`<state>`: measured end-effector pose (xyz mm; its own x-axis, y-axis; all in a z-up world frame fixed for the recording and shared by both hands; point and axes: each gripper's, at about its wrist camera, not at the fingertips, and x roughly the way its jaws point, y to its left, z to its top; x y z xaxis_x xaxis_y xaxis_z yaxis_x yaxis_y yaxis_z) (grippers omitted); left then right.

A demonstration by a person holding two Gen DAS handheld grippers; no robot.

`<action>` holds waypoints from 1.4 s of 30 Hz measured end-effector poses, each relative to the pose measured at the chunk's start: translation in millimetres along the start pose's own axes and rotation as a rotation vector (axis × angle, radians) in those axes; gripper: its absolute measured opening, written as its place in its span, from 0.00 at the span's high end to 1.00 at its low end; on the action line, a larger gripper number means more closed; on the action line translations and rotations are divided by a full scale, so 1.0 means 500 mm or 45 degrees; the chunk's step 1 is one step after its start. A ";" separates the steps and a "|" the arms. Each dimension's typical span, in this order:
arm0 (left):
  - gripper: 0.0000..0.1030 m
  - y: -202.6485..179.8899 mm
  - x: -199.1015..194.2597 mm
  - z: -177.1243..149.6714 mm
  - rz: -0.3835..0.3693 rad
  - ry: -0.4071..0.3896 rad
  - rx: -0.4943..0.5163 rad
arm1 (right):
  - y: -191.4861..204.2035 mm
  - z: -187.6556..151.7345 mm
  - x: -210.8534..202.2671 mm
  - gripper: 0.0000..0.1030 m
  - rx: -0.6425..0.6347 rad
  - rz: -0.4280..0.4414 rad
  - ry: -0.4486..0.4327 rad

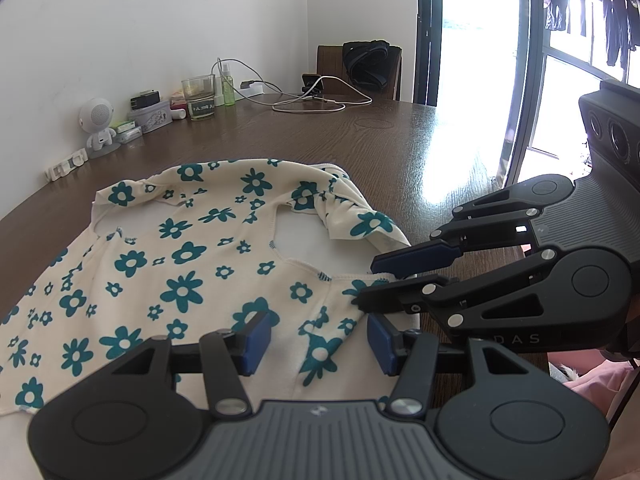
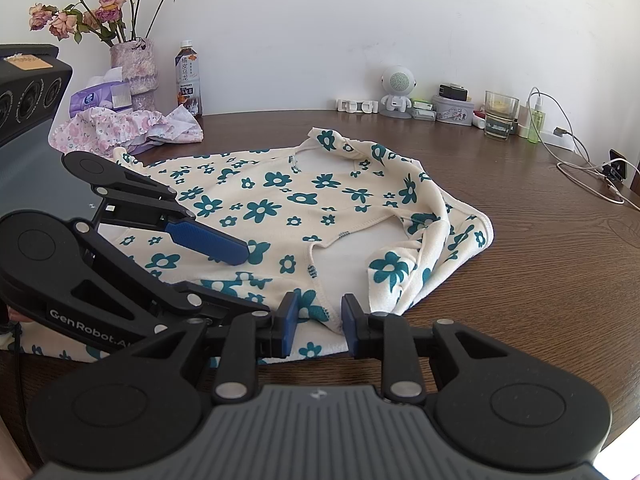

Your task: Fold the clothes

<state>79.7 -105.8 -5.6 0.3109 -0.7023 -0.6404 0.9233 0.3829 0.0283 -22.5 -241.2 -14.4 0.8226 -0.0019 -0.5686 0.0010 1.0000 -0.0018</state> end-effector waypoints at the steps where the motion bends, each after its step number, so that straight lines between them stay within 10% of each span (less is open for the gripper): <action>1: 0.49 0.000 0.000 0.000 0.000 0.000 0.000 | 0.000 0.000 0.000 0.77 0.000 0.000 0.000; 42: 0.48 0.001 0.000 0.000 -0.002 -0.002 0.001 | -0.001 0.000 0.000 0.77 -0.003 0.001 0.000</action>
<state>80.2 -105.3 -5.6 0.3097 -0.7036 -0.6395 0.9241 0.3811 0.0281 -22.5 -241.5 -14.5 0.8227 -0.0011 -0.5684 -0.0009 1.0000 -0.0032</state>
